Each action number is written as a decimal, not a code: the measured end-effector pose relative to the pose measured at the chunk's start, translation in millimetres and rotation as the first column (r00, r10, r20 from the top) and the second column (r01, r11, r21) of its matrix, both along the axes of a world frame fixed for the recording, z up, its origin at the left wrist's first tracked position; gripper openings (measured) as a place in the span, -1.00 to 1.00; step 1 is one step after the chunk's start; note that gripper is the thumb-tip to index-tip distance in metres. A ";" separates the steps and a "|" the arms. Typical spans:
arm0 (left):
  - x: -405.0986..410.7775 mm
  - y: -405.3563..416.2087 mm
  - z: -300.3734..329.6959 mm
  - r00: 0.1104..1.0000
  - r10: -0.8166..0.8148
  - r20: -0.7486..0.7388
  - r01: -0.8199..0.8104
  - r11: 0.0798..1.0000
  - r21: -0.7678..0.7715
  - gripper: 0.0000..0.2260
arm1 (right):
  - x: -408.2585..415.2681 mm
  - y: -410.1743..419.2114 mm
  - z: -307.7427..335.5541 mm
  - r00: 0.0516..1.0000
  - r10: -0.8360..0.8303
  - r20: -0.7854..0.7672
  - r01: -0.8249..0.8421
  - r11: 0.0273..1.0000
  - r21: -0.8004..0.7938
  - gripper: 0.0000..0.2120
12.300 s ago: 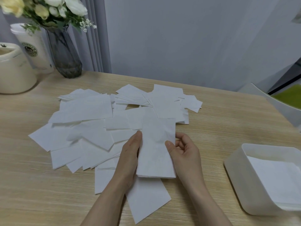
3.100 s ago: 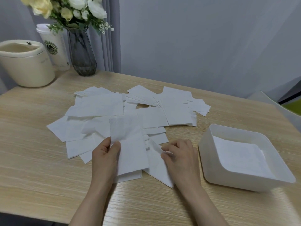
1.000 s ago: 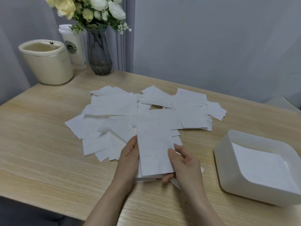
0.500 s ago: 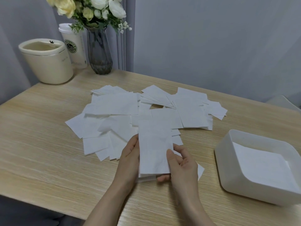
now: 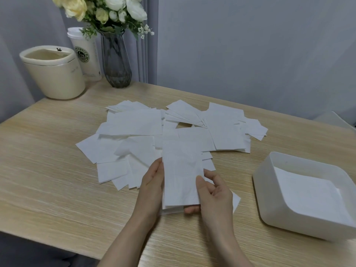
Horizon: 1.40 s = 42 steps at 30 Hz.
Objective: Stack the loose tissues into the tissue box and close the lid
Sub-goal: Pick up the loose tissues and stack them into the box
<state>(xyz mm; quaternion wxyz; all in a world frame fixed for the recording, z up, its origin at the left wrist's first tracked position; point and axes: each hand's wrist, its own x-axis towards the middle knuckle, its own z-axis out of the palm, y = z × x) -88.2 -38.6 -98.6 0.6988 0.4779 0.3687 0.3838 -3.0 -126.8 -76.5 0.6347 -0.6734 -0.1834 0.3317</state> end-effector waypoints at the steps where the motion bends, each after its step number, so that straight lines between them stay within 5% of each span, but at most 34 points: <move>1: 0.0 0.2 0.1 1.000 -0.001 -0.013 0.001 0.999 0.032 -0.74 | -0.2 0.3 0.0 1.000 -0.001 -0.004 0.001 1.000 -0.002 -0.90; 4: -0.3 -0.5 0.0 1.000 -0.027 -0.004 0.027 0.998 0.063 -0.59 | -0.6 1.3 -0.8 1.000 -0.005 -0.005 0.005 1.000 -0.005 -0.91; 9: 0.3 0.7 -6.5 0.999 -0.054 -0.005 0.055 0.997 0.059 -0.77 | 5.5 -1.7 -3.7 1.000 0.005 0.024 -0.004 1.000 -0.016 -0.90; 12: 0.1 2.2 -8.9 1.000 -0.001 -0.008 0.002 0.997 0.077 -0.78 | 21.8 -7.2 -5.6 0.982 -0.028 0.185 0.039 0.998 -0.056 -0.84; 16: -1.0 4.2 -10.1 0.999 0.043 -0.008 -0.042 0.996 0.079 -0.70 | 47.3 -18.4 -5.4 0.739 0.182 0.648 0.088 0.928 -0.361 -0.64; 22: -2.6 7.8 -9.4 0.988 0.155 0.025 -0.156 0.988 0.016 -0.71 | 56.9 -20.8 -4.2 0.669 0.435 0.603 0.120 0.738 -0.664 -0.54; 27: -1.8 7.8 -8.6 0.987 0.162 0.022 -0.163 0.987 0.013 -0.75 | 60.6 -21.0 1.5 0.719 0.408 0.563 0.100 0.740 -0.665 -0.80; 35: -2.3 8.1 -8.6 0.987 0.159 0.009 -0.159 0.987 -0.006 -0.74 | 62.3 -27.1 -0.9 0.761 0.245 0.600 0.166 0.821 -0.546 -0.84; 42: -2.8 6.9 -7.5 0.989 0.145 -0.012 -0.145 0.989 0.004 -0.74 | 56.4 -34.3 8.6 0.767 -0.093 0.635 0.284 0.937 -0.206 -0.92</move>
